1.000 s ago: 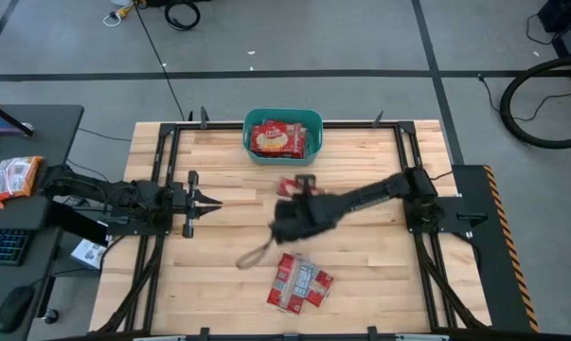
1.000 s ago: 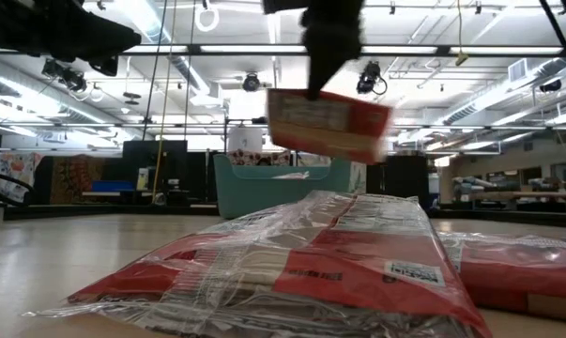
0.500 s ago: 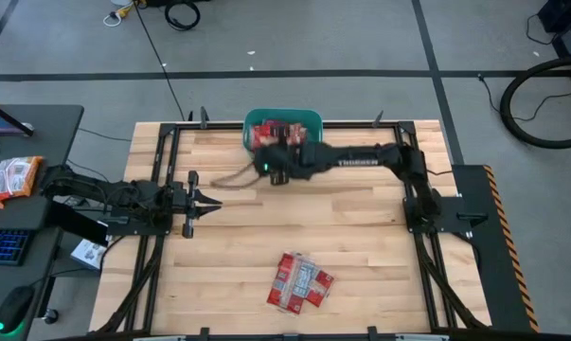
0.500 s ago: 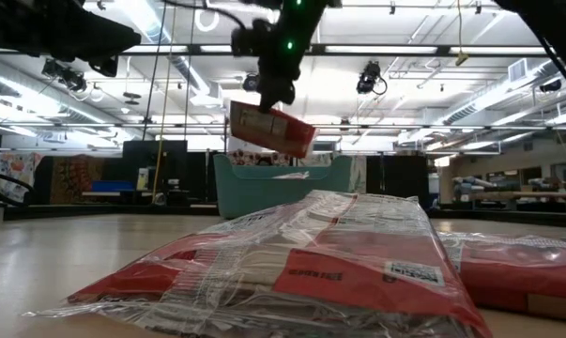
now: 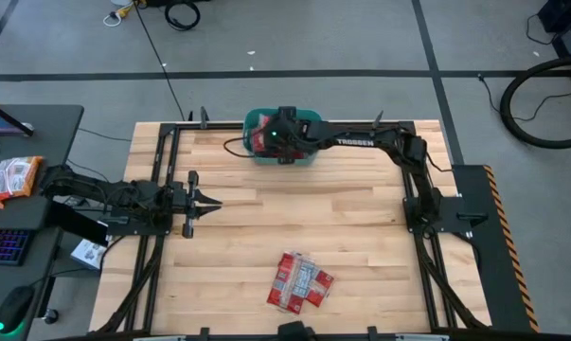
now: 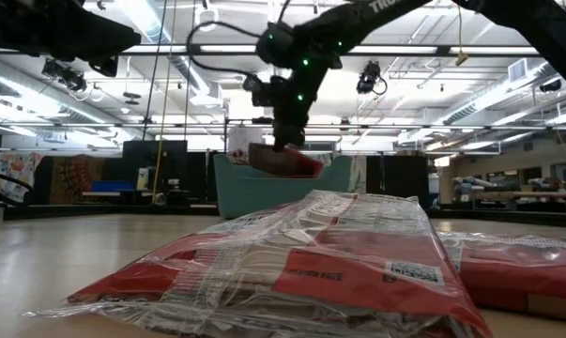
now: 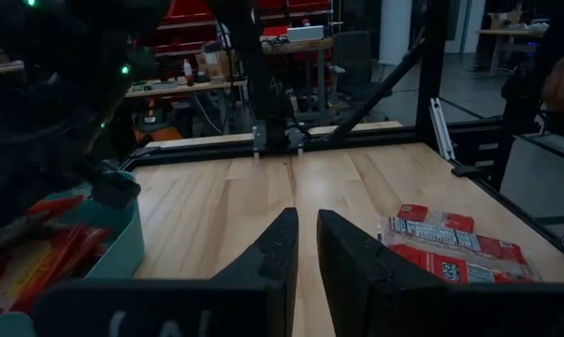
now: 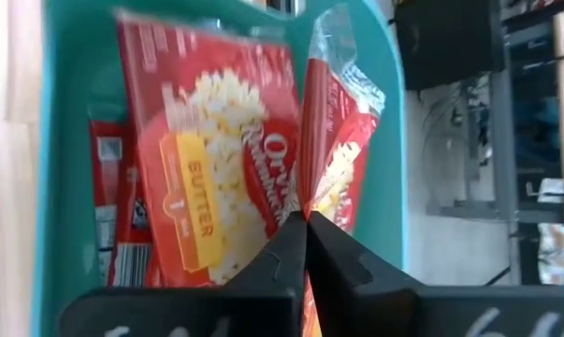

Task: Sort popcorn bags into baskets
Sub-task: Put the popcorn bag into the green bin

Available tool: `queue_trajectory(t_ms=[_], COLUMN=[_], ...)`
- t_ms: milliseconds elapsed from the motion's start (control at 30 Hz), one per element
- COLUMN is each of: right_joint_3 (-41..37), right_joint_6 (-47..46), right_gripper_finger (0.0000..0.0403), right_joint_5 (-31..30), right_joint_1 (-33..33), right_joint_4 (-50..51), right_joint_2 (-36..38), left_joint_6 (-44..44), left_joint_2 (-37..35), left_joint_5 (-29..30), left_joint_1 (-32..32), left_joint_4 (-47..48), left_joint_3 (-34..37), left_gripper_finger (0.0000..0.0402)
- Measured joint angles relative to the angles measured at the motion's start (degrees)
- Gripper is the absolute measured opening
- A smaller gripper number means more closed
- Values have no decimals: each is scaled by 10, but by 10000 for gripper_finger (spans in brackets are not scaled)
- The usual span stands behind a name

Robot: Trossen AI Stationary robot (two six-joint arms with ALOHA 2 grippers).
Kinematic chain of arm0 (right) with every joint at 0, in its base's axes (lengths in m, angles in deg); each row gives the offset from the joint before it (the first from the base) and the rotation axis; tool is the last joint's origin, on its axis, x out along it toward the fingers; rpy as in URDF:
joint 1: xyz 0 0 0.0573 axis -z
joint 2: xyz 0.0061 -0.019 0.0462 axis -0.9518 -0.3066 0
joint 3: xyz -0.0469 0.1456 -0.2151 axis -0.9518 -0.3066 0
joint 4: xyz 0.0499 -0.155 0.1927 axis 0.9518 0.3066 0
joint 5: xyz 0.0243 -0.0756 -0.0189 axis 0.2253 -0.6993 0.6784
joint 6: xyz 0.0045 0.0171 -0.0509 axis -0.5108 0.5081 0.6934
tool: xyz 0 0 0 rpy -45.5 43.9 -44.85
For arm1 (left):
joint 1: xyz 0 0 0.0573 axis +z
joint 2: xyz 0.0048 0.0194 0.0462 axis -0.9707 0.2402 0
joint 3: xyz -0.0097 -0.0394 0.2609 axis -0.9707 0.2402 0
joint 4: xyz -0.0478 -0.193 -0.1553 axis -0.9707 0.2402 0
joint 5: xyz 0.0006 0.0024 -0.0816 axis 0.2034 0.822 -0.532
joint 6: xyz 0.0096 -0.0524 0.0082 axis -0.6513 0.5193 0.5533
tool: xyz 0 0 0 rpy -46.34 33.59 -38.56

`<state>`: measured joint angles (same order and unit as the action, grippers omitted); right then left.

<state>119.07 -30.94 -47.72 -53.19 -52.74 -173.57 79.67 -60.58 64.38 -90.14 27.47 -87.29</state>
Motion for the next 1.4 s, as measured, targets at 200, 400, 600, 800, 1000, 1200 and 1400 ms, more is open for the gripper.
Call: queue_trajectory(t_ms=[200, 400, 600, 800, 1000, 1200, 1400], right_joint_3=[-18, -19, -2, 53, 68, 61, 32], right_joint_6=[-16, -12, -30, -100, -211, -320, -439], right_gripper_finger=[31, 52, 94, 120, 122, 123, 136], right_joint_5=[35, 56, -19, 17, 151, 195, 203], right_joint_1=[2, -10, -29, -86, -157, -239, -310], right_joint_4=[-1, -31, -6, 61, 110, 145, 146], right_joint_2=[0, 0, 2, 13, 12, 11, 10], left_joint_6=[0, 0, 0, -5, -4, -4, 0], left_joint_2=[0, 0, 0, 0, 0, 0, 0], left_joint_5=[0, 0, 0, 0, 0, 0, 0], left_joint_1=[0, 0, 0, 0, 0, 0, 0], left_joint_4=[0, 0, 2, 4, 6, 7, 9], left_joint_3=[0, 0, 0, 0, 0, 0, 0], left_gripper_finger=[48, 48, 48, 48, 48, 48, 48])
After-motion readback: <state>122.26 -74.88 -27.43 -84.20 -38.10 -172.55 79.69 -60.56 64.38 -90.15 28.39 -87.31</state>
